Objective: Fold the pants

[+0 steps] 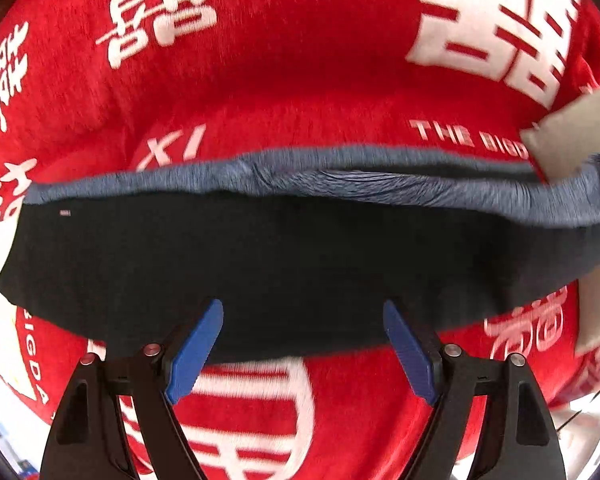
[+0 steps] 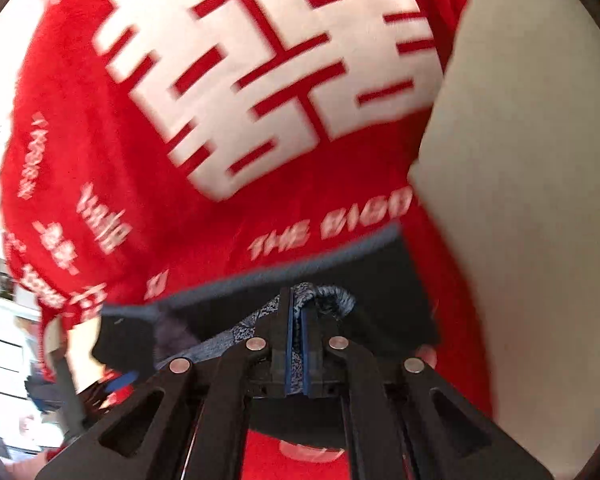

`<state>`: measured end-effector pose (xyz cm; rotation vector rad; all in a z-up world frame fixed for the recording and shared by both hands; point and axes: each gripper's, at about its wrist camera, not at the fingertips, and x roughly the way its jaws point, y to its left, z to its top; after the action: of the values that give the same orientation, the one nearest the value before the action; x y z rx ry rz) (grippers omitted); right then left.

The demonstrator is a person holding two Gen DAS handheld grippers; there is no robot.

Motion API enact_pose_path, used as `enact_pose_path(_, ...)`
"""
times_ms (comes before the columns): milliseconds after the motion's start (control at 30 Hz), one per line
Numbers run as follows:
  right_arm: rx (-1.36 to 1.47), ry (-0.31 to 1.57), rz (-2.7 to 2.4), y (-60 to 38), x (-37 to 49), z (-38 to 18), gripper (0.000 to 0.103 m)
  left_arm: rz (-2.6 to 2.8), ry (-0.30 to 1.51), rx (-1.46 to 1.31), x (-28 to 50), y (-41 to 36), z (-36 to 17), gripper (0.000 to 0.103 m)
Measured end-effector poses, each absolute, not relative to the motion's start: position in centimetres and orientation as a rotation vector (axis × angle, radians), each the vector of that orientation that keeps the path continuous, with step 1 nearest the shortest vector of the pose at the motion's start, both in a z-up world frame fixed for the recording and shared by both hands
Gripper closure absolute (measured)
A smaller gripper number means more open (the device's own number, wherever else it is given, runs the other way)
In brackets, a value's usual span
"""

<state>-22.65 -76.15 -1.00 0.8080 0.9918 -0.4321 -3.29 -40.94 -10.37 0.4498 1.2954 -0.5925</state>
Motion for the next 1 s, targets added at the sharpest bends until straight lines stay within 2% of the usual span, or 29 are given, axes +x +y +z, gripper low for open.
enact_pose_path(67, 0.795, 1.039, -0.436, -77.9, -21.1, -2.9, 0.097, -0.560, 1.289, 0.441, -2.6, -42.3, -10.7, 0.020)
enact_pose_path(133, 0.778, 1.123, -0.435, -78.7, -19.6, -4.2, 0.083, -0.541, 1.294, 0.439, -2.2, -43.3, -11.2, 0.020)
enact_pose_path(200, 0.779, 1.127, -0.435, -78.5, -19.6, -4.3, 0.044, -0.535, 1.287, 0.446, -1.9, -44.7, -11.5, 0.020)
enact_pose_path(267, 0.729, 1.092, -0.499, -78.1, -20.4, -3.3, 0.035, -0.527, 1.270, 0.473, -1.6, -45.8, -11.7, 0.020)
enact_pose_path(367, 0.713, 1.055, -0.543, -77.8, -21.9, -2.2, 0.037, -0.510, 1.264, 0.490, -0.9, -47.1, -12.5, 0.020)
enact_pose_path(400, 0.706, 1.061, -0.531, -77.6, -22.1, -2.3, 0.049, -0.507, 1.269, 0.489, -0.8, -47.5, -12.7, 0.020)
enact_pose_path(467, 0.668, 1.144, -0.486, -76.8, -21.6, -3.7, 0.063, -0.500, 1.281, 0.498, -0.5, -48.3, -13.6, 0.020)
enact_pose_path(600, 0.643, 1.294, -0.491, -76.3, -20.9, -8.6, 0.069, -0.478, 1.297, 0.549, -0.5, -50.0, -16.0, 0.020)
enact_pose_path(733, 0.668, 1.198, -0.470, -77.7, -20.4, -7.6, 0.069, -0.469, 1.278, 0.542, 0.0, -50.6, -16.1, 0.020)
enact_pose_path(767, 0.679, 1.174, -0.405, -78.0, -19.8, -7.1, 0.062, -0.470, 1.267, 0.542, 0.2, -50.6, -15.9, 0.020)
enact_pose_path(800, 0.691, 1.175, -0.321, -78.1, -18.9, -7.0, 0.048, -0.469, 1.264, 0.544, 0.3, -50.6, -15.8, 0.020)
enact_pose_path(833, 0.694, 1.187, -0.245, -78.1, -18.0, -7.2, 0.045, -0.466, 1.271, 0.545, 0.5, -50.4, -15.8, 0.020)
enact_pose_path(1000, 0.506, 1.314, 0.060, -73.7, -12.1, -9.3, 0.045, -0.448, 1.285, 0.538, 0.5, -49.3, -15.4, 0.020)
